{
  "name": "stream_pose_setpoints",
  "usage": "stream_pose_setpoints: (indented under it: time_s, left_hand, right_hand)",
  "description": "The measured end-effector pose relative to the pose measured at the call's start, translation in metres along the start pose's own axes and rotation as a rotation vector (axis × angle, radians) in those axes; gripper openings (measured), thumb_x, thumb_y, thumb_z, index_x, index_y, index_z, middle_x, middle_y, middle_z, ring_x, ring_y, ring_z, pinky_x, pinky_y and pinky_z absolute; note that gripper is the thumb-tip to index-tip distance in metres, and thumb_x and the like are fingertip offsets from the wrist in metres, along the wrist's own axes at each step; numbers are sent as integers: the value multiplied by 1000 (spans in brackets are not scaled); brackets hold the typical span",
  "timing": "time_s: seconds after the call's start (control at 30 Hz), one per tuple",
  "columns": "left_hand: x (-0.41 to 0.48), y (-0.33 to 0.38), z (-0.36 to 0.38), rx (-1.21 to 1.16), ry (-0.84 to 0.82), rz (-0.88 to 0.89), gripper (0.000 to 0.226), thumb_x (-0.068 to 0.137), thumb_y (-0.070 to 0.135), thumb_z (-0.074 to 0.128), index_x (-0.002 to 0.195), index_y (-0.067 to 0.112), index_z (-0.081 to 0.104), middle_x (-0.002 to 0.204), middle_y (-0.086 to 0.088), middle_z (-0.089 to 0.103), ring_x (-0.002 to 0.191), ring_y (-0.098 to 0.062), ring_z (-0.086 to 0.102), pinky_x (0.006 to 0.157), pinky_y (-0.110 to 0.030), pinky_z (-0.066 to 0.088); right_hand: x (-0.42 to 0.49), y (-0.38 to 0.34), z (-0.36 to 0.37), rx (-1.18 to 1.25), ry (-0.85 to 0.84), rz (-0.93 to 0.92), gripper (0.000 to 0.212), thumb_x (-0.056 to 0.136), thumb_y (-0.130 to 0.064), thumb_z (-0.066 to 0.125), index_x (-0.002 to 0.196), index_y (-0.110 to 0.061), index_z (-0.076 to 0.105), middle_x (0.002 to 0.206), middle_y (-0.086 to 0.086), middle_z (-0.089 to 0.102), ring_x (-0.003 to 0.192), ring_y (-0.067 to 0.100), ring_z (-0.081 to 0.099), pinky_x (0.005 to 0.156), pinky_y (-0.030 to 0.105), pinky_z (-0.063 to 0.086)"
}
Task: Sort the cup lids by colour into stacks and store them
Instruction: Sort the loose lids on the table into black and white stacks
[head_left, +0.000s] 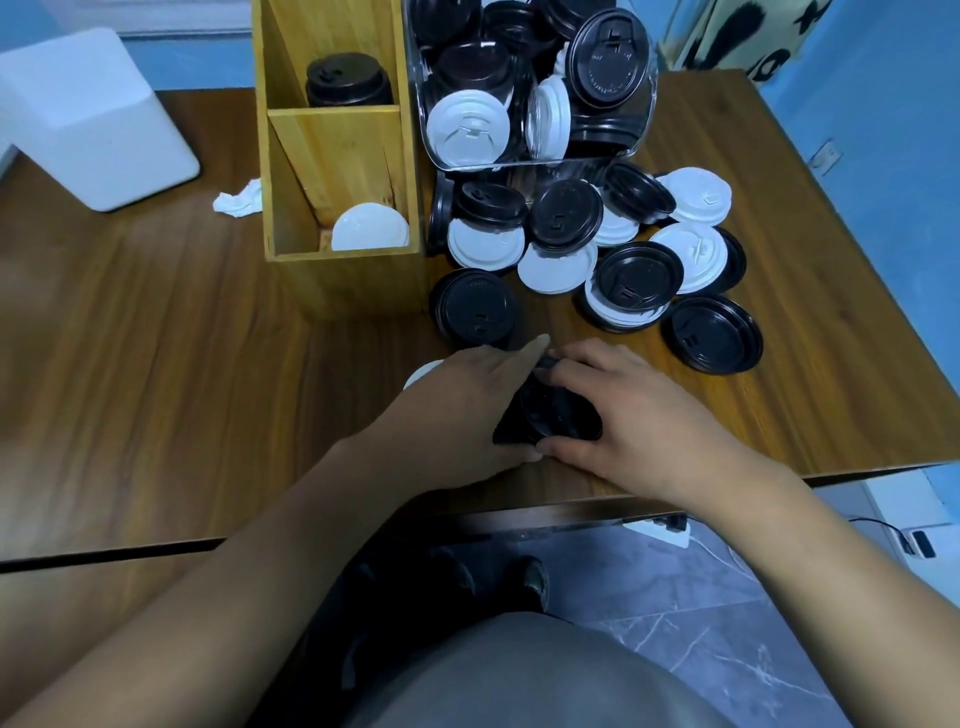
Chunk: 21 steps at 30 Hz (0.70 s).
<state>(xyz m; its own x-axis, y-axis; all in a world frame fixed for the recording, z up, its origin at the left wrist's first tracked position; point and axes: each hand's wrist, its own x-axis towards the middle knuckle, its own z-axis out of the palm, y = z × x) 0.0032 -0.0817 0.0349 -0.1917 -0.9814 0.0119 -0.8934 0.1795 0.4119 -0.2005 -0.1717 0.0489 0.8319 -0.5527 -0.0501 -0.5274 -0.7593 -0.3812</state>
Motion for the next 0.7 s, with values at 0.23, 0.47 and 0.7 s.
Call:
stream_pose_setpoints:
  time_s: [0.23,0.47,0.7]
  left_hand:
    - [-14,-9,-8,-11,130,37,97,83,49,78,159,18,27,155,-1,42,141,-15,40,113,-37,42]
    - [-18,-13,-30,-35,275,-89,67,86,38,74,144,14,50,139,0,55,130,-11,48,106,-15,33]
    - [25,-13,-47,180,184,-218,79,86,31,77,151,12,36,155,-8,37,142,-26,35,113,-32,32]
  right_hand:
    - [-5,-4,10,-111,-1,-45,67,90,-60,46,153,-38,37,147,1,39,125,27,47,94,49,48]
    - [-8,-12,23,-151,57,-9,65,94,-55,42,156,-43,28,156,0,32,138,27,36,106,42,34]
    - [-5,-10,25,-157,56,-6,66,95,-51,44,158,-40,27,159,3,30,139,31,35,106,43,34]
